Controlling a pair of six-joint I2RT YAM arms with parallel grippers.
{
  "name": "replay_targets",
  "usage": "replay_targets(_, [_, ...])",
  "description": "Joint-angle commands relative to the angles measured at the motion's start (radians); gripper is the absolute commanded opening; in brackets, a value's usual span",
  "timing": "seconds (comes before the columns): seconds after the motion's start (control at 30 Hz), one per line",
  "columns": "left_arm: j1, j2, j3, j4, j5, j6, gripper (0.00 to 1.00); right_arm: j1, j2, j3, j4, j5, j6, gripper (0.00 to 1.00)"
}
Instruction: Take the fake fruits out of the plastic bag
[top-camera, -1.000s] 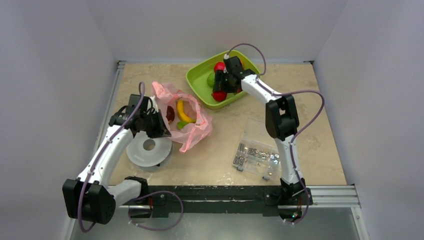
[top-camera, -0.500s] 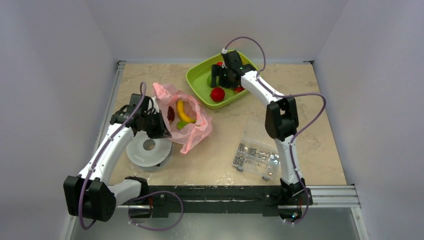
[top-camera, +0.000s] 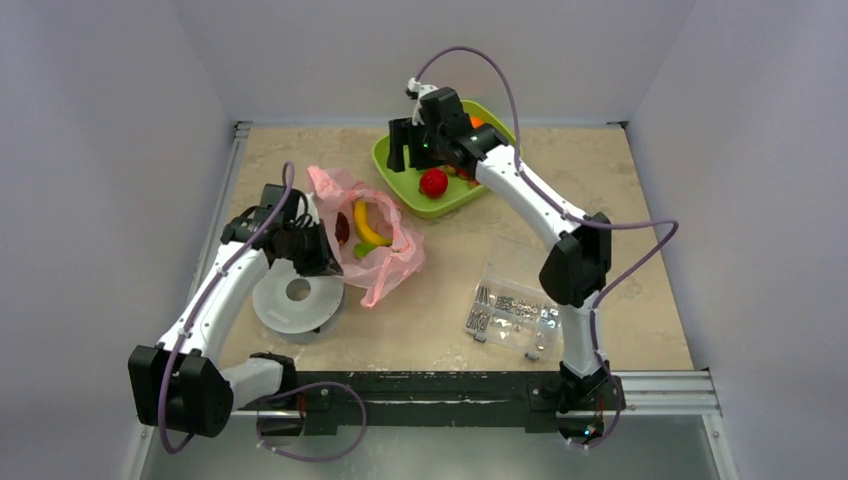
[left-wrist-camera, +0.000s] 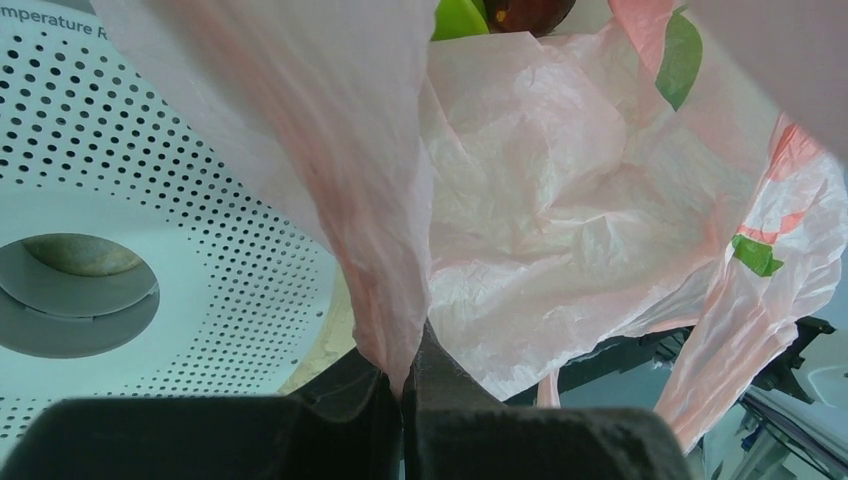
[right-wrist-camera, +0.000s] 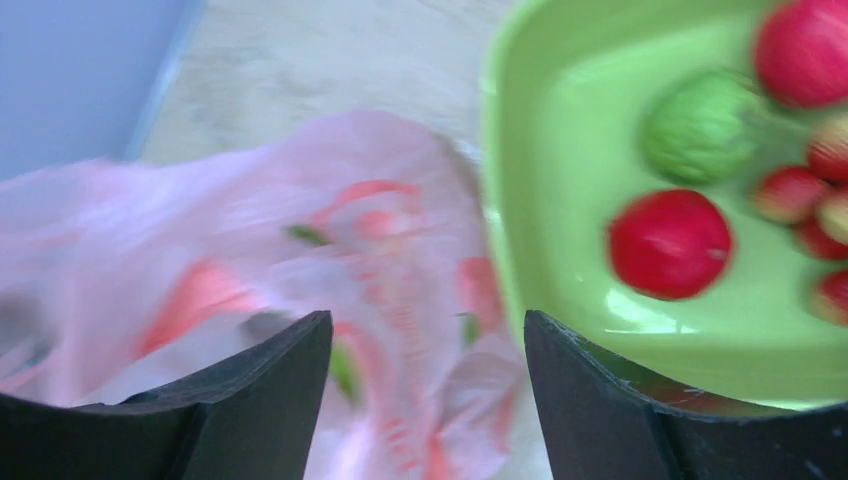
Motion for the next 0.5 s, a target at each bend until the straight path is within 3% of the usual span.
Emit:
replay_targets(0.0, [-0.005,0.032,0.087,-0.035,0.024,0.003,0.0,0.121,-0.09,0.039,0.028,-0.04,-0.004,0.66])
replay_targets(0.07, [-0.004,0.035,0.082,0.006,0.049,-0.022,0.0,0.146,-0.105,0.026,0.034,-0.039,-0.012,0.6])
replay_targets(0.2, [-0.004,0.05,0.075,0.09,0.099,-0.061,0.0,0.202,-0.218,-0.158,0.148,0.024,-0.041,0.53])
replay_targets(0.37, [-0.004,0.072,0.056,0.189,0.175,-0.038,0.0,0.209,-0.299,-0.324,0.168,0.025,0.04,0.41])
replay_targets(0.47, [-0.004,0.129,0.096,0.151,0.119,0.009,0.0,0.211,-0.319,-0.381,0.188,0.065,0.031,0.4])
